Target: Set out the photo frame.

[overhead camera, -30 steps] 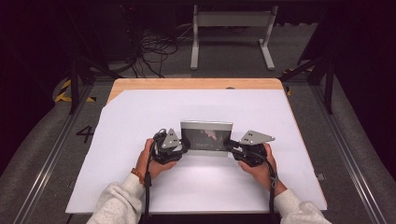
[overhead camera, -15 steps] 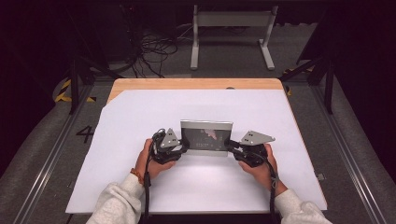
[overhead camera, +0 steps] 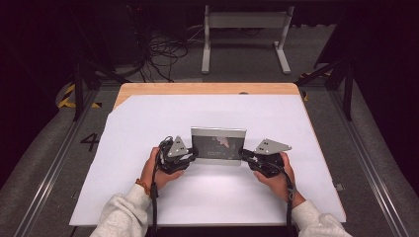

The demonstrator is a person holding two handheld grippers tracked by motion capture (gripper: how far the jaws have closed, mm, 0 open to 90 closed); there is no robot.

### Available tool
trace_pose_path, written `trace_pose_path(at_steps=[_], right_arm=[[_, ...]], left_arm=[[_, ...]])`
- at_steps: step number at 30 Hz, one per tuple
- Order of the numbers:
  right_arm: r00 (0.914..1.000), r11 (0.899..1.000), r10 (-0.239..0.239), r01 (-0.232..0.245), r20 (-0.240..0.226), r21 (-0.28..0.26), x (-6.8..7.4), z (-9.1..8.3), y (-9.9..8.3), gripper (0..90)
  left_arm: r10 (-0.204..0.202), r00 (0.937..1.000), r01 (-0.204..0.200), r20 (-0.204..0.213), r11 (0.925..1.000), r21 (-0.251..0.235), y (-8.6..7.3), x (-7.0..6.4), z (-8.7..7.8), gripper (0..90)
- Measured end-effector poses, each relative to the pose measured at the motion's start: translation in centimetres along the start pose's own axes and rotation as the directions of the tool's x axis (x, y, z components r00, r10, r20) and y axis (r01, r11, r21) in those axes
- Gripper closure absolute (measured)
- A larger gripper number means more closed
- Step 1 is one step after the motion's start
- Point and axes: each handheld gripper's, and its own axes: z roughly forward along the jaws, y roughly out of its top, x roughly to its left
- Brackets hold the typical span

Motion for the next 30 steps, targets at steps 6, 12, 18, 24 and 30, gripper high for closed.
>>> trace_pose_path(at_steps=[6,12,18,24,30], right_arm=[[1.0000,1.000,-0.003,0.003,0.002,0.005,-0.03,-0.05,-0.08,81.0],[1.0000,1.000,-0.005,0.005,0.002,0.008,-0.03,-0.02,-0.04,81.1],[1.0000,1.000,-0.004,0.004,0.001,0.007,-0.05,-0.01,-0.06,81.0],[1.0000,1.000,-0.003,0.003,0.002,0.007,-0.05,-0.02,-0.06,81.0],[1.0000,1.000,-0.004,0.004,0.001,0.008,-0.05,-0.01,-0.04,81.0]], left_arm=[[0.001,1.0000,-0.001,0.000,1.0000,0.004,-0.06,-0.02,-0.15,75.4],[0.006,1.0000,-0.006,0.000,0.9999,0.011,-0.03,-0.12,-0.25,76.2],[0.007,1.0000,-0.007,-0.002,0.9999,0.014,-0.04,-0.16,-0.27,76.3],[0.006,1.0000,-0.006,-0.001,0.9999,0.015,-0.04,-0.21,-0.40,75.0],[0.005,1.0000,-0.005,0.000,0.9999,0.016,-0.14,-0.24,-0.57,76.3]])
